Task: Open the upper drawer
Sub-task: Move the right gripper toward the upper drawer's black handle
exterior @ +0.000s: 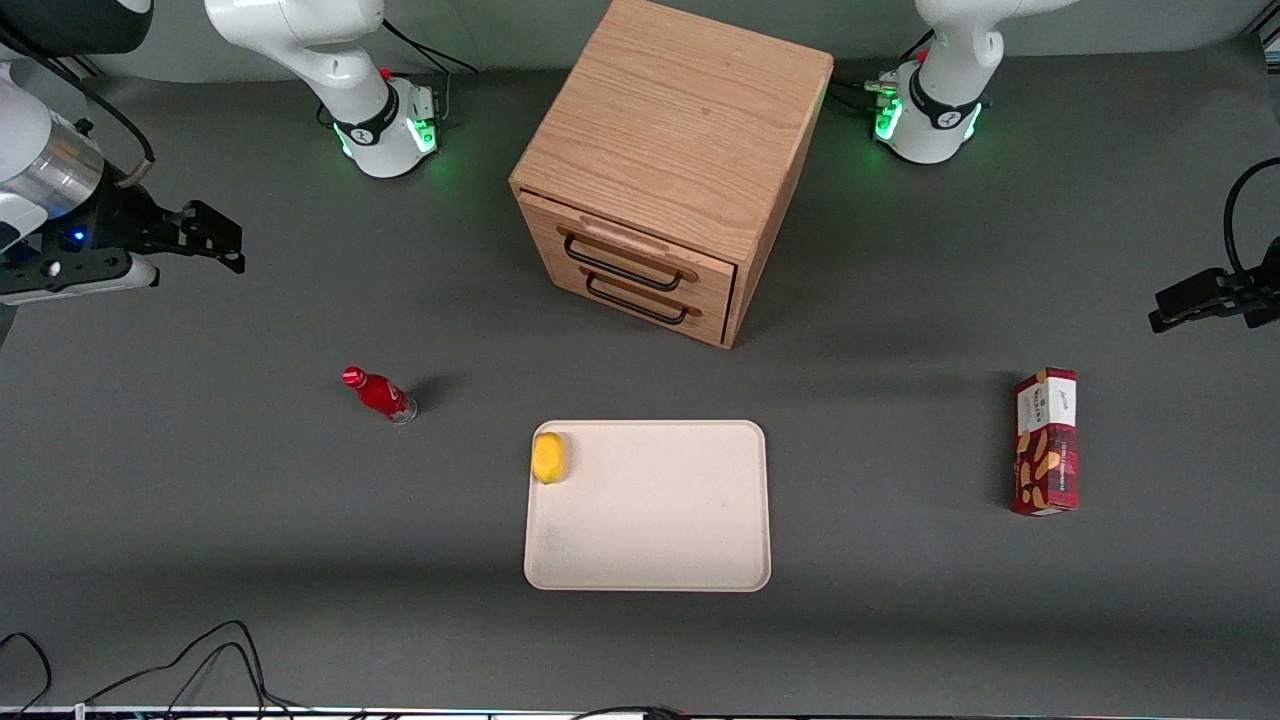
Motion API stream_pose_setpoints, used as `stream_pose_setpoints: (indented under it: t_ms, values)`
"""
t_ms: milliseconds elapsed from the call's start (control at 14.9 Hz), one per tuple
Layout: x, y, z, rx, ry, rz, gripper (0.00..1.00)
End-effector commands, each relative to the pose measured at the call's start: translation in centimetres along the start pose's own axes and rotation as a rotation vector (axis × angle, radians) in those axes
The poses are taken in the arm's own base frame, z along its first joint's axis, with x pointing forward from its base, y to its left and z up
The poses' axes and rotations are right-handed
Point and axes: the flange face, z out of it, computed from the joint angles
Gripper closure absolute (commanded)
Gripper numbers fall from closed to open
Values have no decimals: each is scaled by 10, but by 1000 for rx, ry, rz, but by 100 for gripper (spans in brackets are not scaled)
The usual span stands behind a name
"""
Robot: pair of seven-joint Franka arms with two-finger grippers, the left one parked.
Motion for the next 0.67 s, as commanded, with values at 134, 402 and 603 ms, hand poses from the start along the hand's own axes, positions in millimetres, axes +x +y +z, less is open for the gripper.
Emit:
stream_pose_setpoints:
  t_ms: [134, 402, 603]
  values:
    - [0, -5, -4, 0, -12, 15, 0]
    - [25, -28, -10, -2, 6, -24, 0]
    - [52, -59, -19, -1, 23, -14, 0]
